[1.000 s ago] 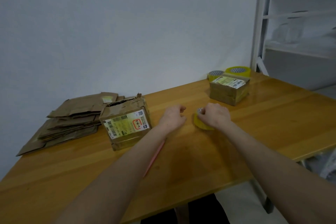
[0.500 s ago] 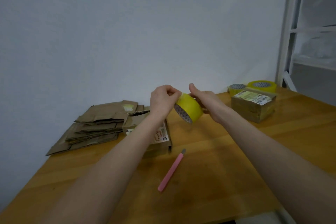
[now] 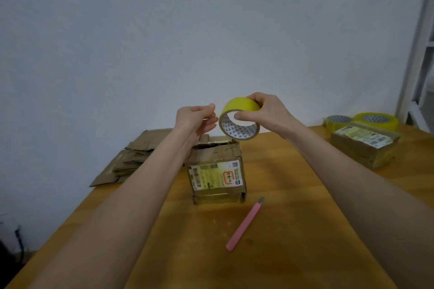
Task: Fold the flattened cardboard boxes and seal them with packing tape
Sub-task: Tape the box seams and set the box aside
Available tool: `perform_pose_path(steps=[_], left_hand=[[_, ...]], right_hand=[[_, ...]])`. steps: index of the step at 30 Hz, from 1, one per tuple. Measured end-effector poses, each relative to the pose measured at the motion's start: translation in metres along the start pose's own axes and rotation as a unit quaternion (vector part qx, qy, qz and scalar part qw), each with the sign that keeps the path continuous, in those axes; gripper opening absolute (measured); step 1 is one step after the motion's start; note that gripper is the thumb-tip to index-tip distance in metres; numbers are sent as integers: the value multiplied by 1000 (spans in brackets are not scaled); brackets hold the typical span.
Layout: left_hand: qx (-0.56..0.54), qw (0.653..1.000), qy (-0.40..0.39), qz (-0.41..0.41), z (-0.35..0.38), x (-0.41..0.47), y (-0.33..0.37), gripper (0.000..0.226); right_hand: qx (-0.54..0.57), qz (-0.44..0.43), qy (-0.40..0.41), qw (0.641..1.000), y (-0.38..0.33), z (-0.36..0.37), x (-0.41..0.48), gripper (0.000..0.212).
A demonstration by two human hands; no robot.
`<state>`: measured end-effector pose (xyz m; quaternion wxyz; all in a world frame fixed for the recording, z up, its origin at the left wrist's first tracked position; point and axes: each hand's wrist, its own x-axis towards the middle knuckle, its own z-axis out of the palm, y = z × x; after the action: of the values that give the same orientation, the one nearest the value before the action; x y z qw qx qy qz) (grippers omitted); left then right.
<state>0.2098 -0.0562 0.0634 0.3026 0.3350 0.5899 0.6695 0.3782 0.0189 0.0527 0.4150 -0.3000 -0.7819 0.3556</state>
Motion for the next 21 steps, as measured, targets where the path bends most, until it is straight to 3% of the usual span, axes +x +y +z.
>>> perform_pose_path(steps=[13,21], left_hand=[[-100,990,96,-32,-43,7,-1,13],[-75,987,107,-93,-63,4,-38,14]], right_hand=[[-77,-50,-60,994,-18,13,29,44],[-164,-68,-114,977,5,39,35,55]])
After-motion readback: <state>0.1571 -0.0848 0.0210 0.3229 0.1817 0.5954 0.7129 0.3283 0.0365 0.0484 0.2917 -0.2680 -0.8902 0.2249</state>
